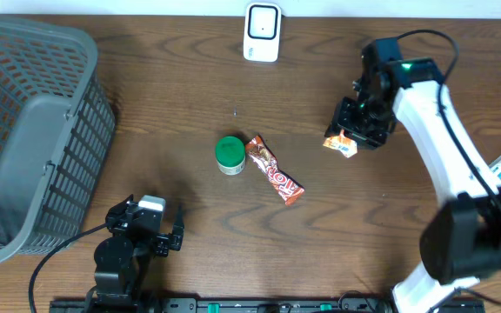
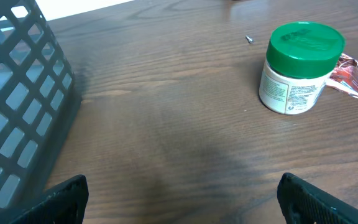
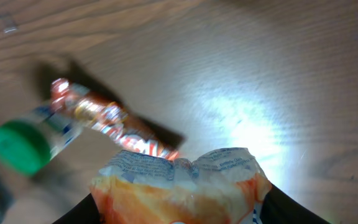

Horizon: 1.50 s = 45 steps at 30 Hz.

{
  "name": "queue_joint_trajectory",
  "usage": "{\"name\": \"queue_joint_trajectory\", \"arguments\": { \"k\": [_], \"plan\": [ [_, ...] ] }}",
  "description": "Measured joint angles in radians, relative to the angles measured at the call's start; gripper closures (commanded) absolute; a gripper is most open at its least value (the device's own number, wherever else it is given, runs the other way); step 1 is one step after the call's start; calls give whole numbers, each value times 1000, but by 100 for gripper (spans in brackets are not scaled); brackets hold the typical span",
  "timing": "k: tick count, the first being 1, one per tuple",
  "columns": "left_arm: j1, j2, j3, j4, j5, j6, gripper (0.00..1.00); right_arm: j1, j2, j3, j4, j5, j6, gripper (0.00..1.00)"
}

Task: Scan the item barcode
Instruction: 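Carry the orange box to the white scanner with the right gripper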

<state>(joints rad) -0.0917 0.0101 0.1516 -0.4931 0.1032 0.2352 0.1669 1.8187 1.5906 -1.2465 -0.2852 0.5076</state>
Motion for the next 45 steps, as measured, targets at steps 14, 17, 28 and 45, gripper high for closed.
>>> {"name": "queue_joint_trajectory", "arguments": {
  "k": [14,17,28,45],
  "plan": [
    [0,0,0,0,0,0,2,102,-118,0,293,70,-45,42],
    [0,0,0,0,0,0,2,156,-105,2,437,112,-66,40],
    [0,0,0,0,0,0,2,266,171,8,1009,231,-121,40],
    [0,0,0,0,0,0,2,261,546,181,1597,363,-204,40]
  ]
}}
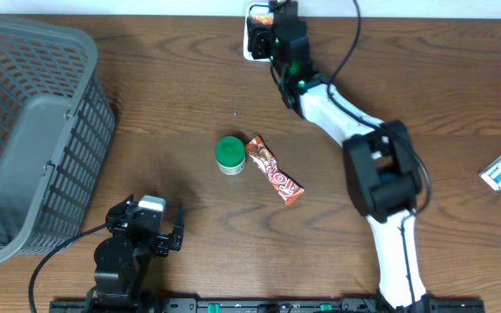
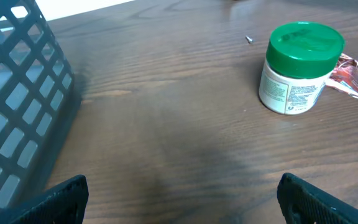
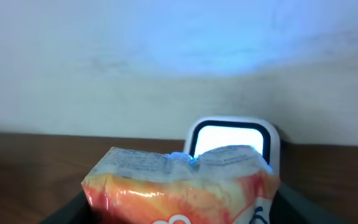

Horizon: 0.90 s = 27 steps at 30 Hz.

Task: Scan the item barcode
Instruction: 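Carry the orange box to the white scanner with the right gripper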

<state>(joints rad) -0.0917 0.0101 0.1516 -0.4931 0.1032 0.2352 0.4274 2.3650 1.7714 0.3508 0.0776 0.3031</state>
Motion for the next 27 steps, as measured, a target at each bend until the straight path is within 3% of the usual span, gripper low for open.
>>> {"name": "queue_joint_trajectory", "arguments": {
  "k": [8,17,22,27],
  "plan": [
    [0,0,0,0,0,0,2,0,221,285,-102,53,-70,42],
    [0,0,0,0,0,0,2,0,231,344,-150,86,-119,43],
    [0,0,0,0,0,0,2,-1,231,388,-341,112,-133,46],
    [0,0,0,0,0,0,2,-6,179,470,-655,124,-154,50]
  ]
}}
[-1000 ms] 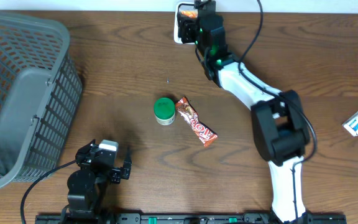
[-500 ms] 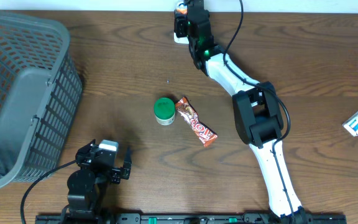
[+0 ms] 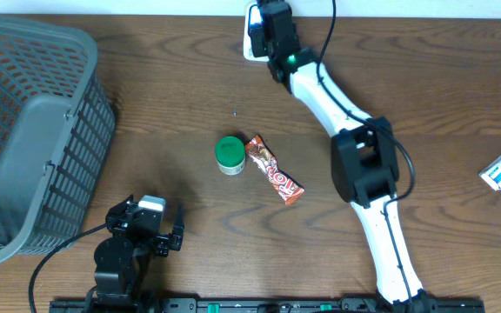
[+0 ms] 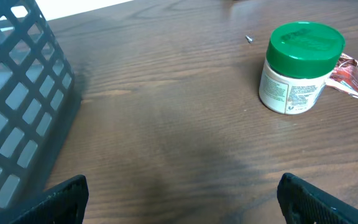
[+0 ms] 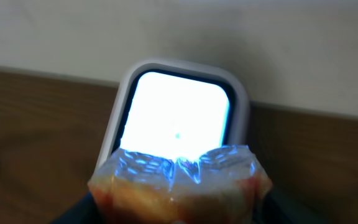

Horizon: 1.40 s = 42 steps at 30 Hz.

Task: Scan the item barcode
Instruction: 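Carry the orange box to the white scanner with the right gripper, then move the orange box to the right edge and release it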

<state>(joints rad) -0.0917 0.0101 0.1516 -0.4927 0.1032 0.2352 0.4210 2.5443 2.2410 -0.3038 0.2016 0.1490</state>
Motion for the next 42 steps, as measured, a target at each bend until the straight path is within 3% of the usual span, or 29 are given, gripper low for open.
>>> {"name": "queue_joint_trajectory", "arguments": {
  "k": [5,10,13,15,23,27,28,29,30,31,36,42],
  "plan": [
    [0,0,0,-1,0,0,2,-10,-216,10,-406,30,-7,62],
    [0,0,0,-1,0,0,2,-66,-478,60,-753,101,11,61],
    [0,0,0,-1,0,0,2,-226,-587,93,-982,158,64,61],
    [0,0,0,-1,0,0,2,-321,-584,88,-1034,175,90,60],
    [0,0,0,-1,0,0,2,-771,-413,-166,-921,161,183,55],
    [0,0,0,-1,0,0,2,-922,-380,-306,-838,113,199,53],
    [0,0,0,-1,0,0,2,-949,-380,-328,-824,92,200,47],
    [0,0,0,-1,0,0,2,-975,-379,-345,-815,64,203,29],
    [0,0,0,-1,0,0,2,-997,-379,-352,-810,27,203,6],
    [0,0,0,-1,0,0,2,-1018,-378,-352,-808,-13,204,1],
    [0,0,0,-1,0,0,2,-1044,-379,-238,-911,-182,198,1],
    [0,0,0,-1,0,0,2,-951,-441,-103,-1038,-327,187,1]
  ]
}}
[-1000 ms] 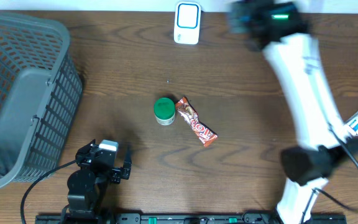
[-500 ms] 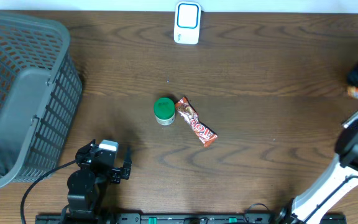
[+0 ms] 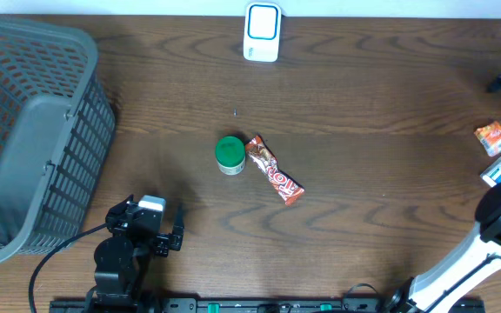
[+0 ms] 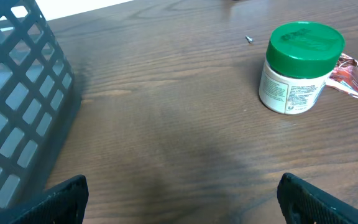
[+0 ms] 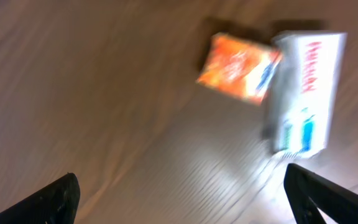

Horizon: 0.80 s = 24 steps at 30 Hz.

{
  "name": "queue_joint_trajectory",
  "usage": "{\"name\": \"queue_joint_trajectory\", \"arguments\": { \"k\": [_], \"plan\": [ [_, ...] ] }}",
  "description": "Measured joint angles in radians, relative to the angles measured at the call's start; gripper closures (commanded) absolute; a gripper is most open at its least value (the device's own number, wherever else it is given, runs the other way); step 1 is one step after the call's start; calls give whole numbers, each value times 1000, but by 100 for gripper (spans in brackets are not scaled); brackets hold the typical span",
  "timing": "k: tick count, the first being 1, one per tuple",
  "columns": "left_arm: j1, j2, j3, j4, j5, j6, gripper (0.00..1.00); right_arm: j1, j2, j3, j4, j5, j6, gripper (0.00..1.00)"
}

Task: Scan the item barcode
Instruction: 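Move the orange box to the right edge and release it, then reach the right gripper to the red chocolate bar and grasp it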

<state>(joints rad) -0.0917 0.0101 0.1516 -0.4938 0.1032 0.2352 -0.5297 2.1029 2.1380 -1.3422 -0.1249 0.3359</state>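
Note:
An orange snack packet (image 3: 493, 137) lies flat at the table's far right, touching a white box. The right wrist view shows the same packet (image 5: 238, 76) and box (image 5: 303, 93) on the wood, blurred. My right gripper (image 5: 185, 199) hangs open above them, nothing between its fingers; only part of its arm shows at the overhead view's right edge. The white scanner (image 3: 262, 32) stands at the back middle. My left gripper (image 4: 182, 202) rests open and empty near the front left.
A green-lidded jar (image 3: 229, 154) and a red candy bar (image 3: 275, 180) lie mid-table; the left wrist view also shows the jar (image 4: 300, 67). A grey basket (image 3: 24, 130) fills the left side. The table's right edge is close to the packet.
My right gripper was shut on the orange packet at the scanner's lit window. Now the packet lies at the far right beside the white box, and the gripper is open above it.
The right gripper first held the orange packet over the right-middle of the table. It then held it close to the scanner, then right against the lit window. Now the packet lies released at the far right. The left arm stayed still.

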Motion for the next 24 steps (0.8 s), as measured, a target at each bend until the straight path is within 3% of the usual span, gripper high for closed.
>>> {"name": "queue_joint_trajectory", "arguments": {
  "k": [9,15,19,24],
  "plan": [
    [0,0,0,0,0,0,2,379,-45,-3,-225,-188,-258,2],
    [0,0,0,0,0,0,2,581,-46,-139,-294,-347,-436,1],
    [0,0,0,0,0,0,2,647,-46,-330,-213,-428,-531,1],
    [0,0,0,0,0,0,2,681,-43,-579,36,-534,-557,1]
  ]
}}
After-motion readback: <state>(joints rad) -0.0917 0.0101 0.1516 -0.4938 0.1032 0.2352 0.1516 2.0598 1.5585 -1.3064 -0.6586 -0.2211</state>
